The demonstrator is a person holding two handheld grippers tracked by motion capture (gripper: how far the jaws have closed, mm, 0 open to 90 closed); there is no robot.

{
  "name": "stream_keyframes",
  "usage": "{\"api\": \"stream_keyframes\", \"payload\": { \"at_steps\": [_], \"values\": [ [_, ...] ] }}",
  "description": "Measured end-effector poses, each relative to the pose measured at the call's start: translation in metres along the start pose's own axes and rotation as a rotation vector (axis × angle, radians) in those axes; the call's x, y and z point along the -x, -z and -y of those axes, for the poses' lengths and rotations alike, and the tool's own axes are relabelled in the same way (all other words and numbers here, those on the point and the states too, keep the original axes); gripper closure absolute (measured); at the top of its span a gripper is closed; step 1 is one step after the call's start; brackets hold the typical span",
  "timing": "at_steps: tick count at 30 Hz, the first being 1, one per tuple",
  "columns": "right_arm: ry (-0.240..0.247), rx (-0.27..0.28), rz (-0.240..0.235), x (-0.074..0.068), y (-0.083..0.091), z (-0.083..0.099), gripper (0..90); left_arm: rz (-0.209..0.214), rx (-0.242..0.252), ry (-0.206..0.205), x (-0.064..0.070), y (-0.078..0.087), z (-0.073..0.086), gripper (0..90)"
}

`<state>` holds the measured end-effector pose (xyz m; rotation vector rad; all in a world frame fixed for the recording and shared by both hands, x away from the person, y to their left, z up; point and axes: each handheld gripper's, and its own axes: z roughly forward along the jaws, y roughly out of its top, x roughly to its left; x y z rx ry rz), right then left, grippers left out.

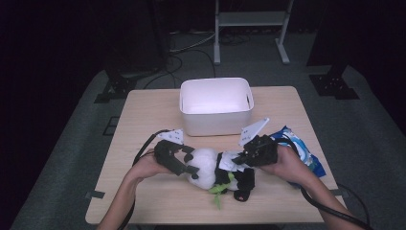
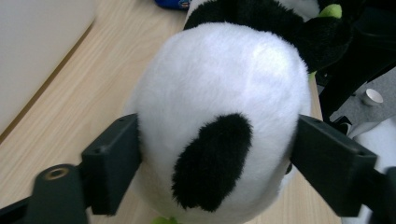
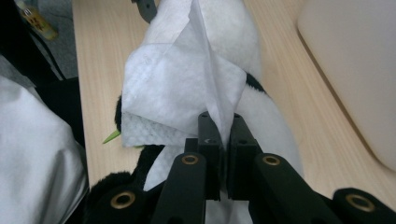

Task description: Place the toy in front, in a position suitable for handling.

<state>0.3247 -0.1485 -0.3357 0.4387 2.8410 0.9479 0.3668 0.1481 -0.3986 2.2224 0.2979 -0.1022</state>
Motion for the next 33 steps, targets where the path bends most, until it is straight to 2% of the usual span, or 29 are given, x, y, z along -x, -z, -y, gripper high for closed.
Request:
{"api": "stream_keyframes", "payload": {
  "at_steps": [5, 8, 13, 16, 25, 28, 33],
  "values": [
    [0.029, -0.016, -0.005, 0.001, -0.007, -0.018, 85.7, -0.003, -0.001, 0.000, 0.001, 0.000, -0.001, 20.2],
    [0.055, -0.038, -0.007, 0.001, -0.016, -0.028, 85.7, -0.004, 0.003, -0.002, 0.001, 0.000, -0.001, 20.2],
    [0.072, -0.071, -0.027, -0.001, -0.039, -0.042, 83.7, -0.005, -0.005, -0.008, 0.002, 0.000, -0.003, 20.2],
    [0.071, -0.081, -0.034, 0.001, -0.045, -0.047, 83.7, -0.004, -0.002, -0.004, 0.002, 0.001, -0.001, 20.6],
    [0.051, -0.076, -0.034, 0.006, -0.039, -0.039, 83.9, 0.015, 0.028, -0.006, 0.001, 0.002, 0.003, 21.3],
    [0.045, -0.067, -0.038, 0.005, -0.040, -0.037, 83.9, 0.025, 0.045, 0.009, -0.001, 0.002, 0.007, 20.6],
    [0.046, -0.066, -0.037, 0.005, -0.040, -0.037, 83.9, 0.026, 0.038, 0.013, -0.003, 0.002, 0.012, 18.7]
  ]
}}
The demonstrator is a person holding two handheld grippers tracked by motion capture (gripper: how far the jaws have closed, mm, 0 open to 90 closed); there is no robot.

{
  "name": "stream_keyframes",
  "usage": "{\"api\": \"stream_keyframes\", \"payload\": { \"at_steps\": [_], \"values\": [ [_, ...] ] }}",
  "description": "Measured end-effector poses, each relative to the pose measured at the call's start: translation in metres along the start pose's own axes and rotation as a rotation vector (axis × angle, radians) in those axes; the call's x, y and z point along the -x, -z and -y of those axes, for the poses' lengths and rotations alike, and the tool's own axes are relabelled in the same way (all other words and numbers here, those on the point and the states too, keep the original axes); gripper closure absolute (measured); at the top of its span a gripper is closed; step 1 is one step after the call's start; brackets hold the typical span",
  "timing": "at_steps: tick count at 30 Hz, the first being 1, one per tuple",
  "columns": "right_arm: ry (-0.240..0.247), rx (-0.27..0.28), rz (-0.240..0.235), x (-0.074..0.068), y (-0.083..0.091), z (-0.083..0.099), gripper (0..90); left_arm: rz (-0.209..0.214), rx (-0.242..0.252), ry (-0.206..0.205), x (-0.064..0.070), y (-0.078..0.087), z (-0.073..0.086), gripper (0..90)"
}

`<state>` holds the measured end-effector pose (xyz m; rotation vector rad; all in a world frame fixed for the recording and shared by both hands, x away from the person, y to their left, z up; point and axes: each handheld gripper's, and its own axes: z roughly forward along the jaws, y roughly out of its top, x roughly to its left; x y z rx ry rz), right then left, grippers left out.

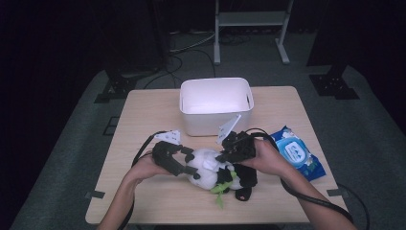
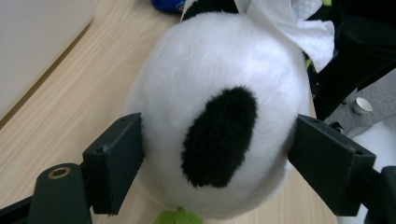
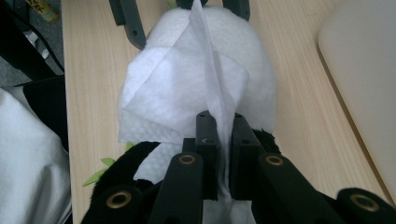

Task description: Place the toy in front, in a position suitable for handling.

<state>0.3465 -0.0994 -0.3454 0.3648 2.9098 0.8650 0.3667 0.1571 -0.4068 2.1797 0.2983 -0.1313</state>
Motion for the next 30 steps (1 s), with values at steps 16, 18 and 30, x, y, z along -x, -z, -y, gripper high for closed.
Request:
{"api": "stream_keyframes", "payload": {
  "at_steps": [16, 18, 30],
  "values": [
    [0.000, 0.006, 0.004, 0.001, -0.005, 0.000, 84.1, 0.039, -0.013, 0.023, -0.007, -0.011, 0.008, 10.3],
    [-0.002, 0.010, 0.006, 0.001, -0.005, 0.001, 84.2, 0.038, -0.023, 0.030, -0.009, -0.015, 0.005, 8.4],
    [-0.033, 0.070, 0.016, 0.004, 0.004, 0.009, 84.5, -0.026, -0.014, 0.013, 0.000, -0.004, -0.018, 31.1]
  ]
}}
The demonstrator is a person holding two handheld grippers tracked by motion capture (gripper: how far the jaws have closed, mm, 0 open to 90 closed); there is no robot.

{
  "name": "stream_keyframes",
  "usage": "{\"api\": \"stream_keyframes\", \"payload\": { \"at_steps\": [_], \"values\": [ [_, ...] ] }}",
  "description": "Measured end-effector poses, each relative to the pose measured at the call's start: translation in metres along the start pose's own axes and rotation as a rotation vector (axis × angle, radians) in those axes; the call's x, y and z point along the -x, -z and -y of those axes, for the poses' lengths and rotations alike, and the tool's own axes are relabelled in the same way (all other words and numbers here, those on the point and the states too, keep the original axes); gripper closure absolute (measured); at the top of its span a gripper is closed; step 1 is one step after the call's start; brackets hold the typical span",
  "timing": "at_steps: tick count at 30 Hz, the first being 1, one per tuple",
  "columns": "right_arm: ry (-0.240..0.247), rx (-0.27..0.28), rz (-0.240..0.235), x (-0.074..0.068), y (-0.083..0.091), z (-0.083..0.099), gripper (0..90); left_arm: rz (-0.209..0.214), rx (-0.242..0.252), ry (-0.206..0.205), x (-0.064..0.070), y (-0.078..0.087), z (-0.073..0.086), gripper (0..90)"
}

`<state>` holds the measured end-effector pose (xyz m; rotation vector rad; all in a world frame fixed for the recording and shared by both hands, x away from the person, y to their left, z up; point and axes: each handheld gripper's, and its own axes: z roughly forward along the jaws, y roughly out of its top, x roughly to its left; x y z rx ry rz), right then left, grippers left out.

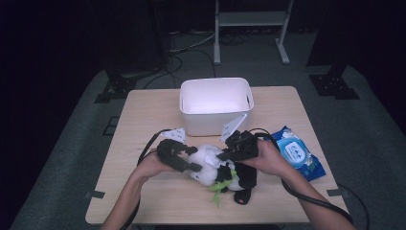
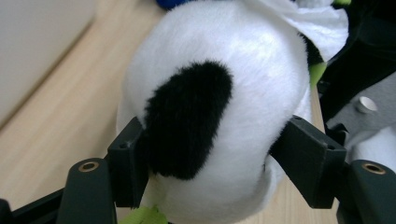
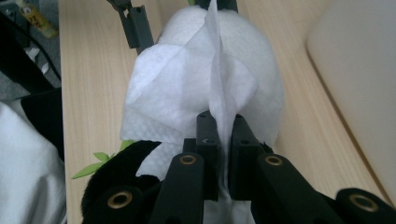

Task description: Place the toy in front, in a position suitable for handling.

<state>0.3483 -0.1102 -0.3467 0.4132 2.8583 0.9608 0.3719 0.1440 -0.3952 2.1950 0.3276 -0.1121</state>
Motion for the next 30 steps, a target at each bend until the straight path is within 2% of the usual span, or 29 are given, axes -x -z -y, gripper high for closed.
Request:
{"api": "stream_keyframes", "payload": {
  "at_steps": [2, 3, 4, 5, 8, 11, 15, 19, 22, 25, 30],
  "values": [
    [-0.006, 0.026, 0.004, 0.001, 0.004, 0.000, 84.6, -0.014, 0.031, 0.004, 0.000, 0.010, -0.006, 32.9],
    [-0.006, 0.035, -0.005, 0.001, 0.005, -0.001, 84.8, -0.018, 0.030, -0.005, 0.000, 0.015, -0.009, 40.6],
    [-0.004, 0.046, 0.003, 0.000, 0.006, -0.001, 84.9, -0.030, 0.025, -0.011, 0.002, 0.018, -0.012, 40.7],
    [-0.001, 0.053, 0.011, 0.000, 0.007, -0.003, 85.0, -0.042, -0.020, -0.019, 0.003, 0.019, -0.017, 40.5],
    [0.013, 0.027, 0.018, -0.002, 0.003, -0.006, 84.9, -0.059, -0.077, -0.036, 0.007, 0.016, -0.023, 39.2],
    [0.017, 0.021, 0.015, -0.003, 0.004, -0.005, 85.0, -0.042, -0.054, -0.044, 0.007, 0.015, -0.020, 39.0],
    [0.020, -0.005, 0.013, -0.006, 0.005, 0.000, 84.9, -0.022, -0.056, -0.049, 0.006, 0.008, -0.015, 40.5],
    [0.026, -0.010, 0.022, -0.008, 0.006, 0.001, 84.9, -0.027, -0.041, -0.046, 0.006, 0.009, -0.015, 46.3],
    [0.020, 0.005, 0.022, -0.007, 0.008, -0.001, 84.9, -0.033, -0.044, -0.040, 0.008, 0.015, -0.020, 47.4],
    [0.026, 0.028, 0.032, -0.007, 0.010, -0.004, 84.9, -0.054, -0.035, -0.051, 0.011, 0.025, -0.026, 47.5],
    [0.019, 0.063, 0.021, -0.004, 0.010, -0.010, 85.0, -0.095, -0.043, -0.071, 0.016, 0.041, -0.037, 48.2]
  ]
}}
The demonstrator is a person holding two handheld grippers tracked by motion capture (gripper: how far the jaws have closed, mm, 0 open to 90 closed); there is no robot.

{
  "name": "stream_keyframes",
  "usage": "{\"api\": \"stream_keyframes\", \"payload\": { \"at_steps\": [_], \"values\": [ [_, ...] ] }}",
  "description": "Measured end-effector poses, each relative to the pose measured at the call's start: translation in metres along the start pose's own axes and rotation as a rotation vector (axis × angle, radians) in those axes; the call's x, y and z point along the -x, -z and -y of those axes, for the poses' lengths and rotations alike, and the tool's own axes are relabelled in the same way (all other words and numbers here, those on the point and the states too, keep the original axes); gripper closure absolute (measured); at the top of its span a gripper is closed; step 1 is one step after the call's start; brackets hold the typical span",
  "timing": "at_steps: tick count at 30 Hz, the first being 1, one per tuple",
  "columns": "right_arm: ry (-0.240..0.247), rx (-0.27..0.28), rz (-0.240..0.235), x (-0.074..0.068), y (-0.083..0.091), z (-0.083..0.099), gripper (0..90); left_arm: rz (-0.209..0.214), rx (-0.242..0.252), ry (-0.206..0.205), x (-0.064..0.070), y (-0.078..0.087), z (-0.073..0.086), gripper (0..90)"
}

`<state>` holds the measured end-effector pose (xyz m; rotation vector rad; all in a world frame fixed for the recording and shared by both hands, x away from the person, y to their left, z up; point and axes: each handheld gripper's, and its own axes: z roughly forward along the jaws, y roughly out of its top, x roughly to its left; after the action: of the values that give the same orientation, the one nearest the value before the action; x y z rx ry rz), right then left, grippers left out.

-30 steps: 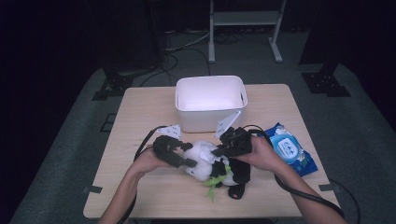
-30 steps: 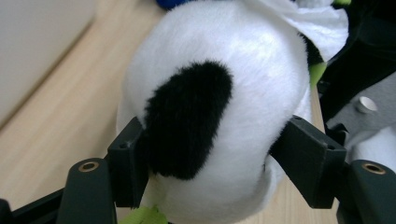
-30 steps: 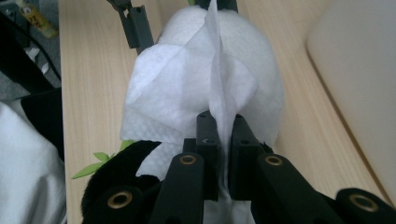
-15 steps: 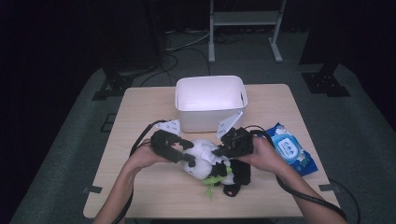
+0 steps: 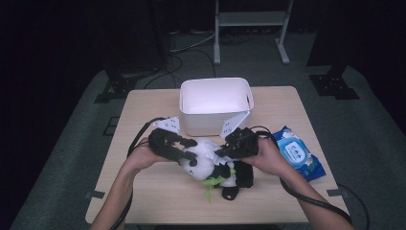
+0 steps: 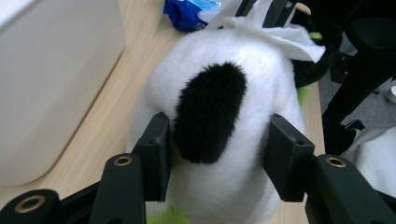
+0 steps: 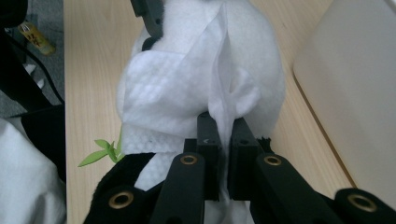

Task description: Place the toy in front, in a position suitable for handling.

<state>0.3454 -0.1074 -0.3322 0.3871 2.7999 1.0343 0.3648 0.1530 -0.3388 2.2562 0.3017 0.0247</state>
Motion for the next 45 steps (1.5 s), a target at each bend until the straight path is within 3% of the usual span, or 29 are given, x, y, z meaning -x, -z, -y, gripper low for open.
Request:
{"api": "stream_keyframes", "payload": {
  "at_steps": [5, 8, 11, 18, 24, 28, 31, 34, 39, 42, 45],
  "values": [
    [-0.007, 0.026, 0.004, 0.000, 0.000, -0.006, 85.0, -0.032, -0.014, -0.029, 0.005, 0.012, -0.014, 48.5],
    [-0.013, 0.021, -0.004, 0.001, 0.002, -0.003, 85.0, -0.030, -0.038, -0.046, 0.007, 0.011, -0.019, 48.4],
    [-0.012, -0.006, 0.000, 0.000, 0.004, 0.007, 85.0, -0.018, -0.039, -0.057, 0.010, 0.004, -0.023, 47.0],
    [-0.065, -0.006, -0.016, 0.000, 0.011, 0.031, 85.6, -0.004, -0.028, -0.085, 0.018, -0.004, -0.035, 42.2],
    [-0.072, -0.012, -0.012, -0.001, 0.016, 0.042, 85.7, 0.005, -0.023, -0.088, 0.019, -0.006, -0.040, 32.8],
    [-0.079, -0.011, -0.021, 0.001, 0.019, 0.048, 85.8, 0.004, -0.020, -0.059, 0.017, -0.005, -0.036, 24.7],
    [-0.092, -0.018, -0.021, 0.001, 0.022, 0.053, 85.8, 0.028, -0.036, -0.020, 0.012, -0.009, -0.031, 17.4],
    [-0.101, -0.023, -0.024, 0.002, 0.026, 0.059, 85.8, 0.072, -0.014, 0.014, 0.006, -0.016, -0.024, 9.9],
    [-0.100, -0.042, -0.034, -0.002, 0.030, 0.064, 85.8, 0.194, 0.043, 0.048, -0.001, -0.028, -0.018, 9.1],
    [-0.090, -0.046, -0.025, -0.002, 0.033, 0.065, 85.6, 0.194, 0.059, 0.033, 0.003, -0.027, -0.021, 18.9],
    [-0.097, -0.033, -0.023, 0.000, 0.040, 0.065, 85.7, 0.176, 0.045, 0.011, 0.008, -0.025, -0.026, 23.1]
  ]
}}
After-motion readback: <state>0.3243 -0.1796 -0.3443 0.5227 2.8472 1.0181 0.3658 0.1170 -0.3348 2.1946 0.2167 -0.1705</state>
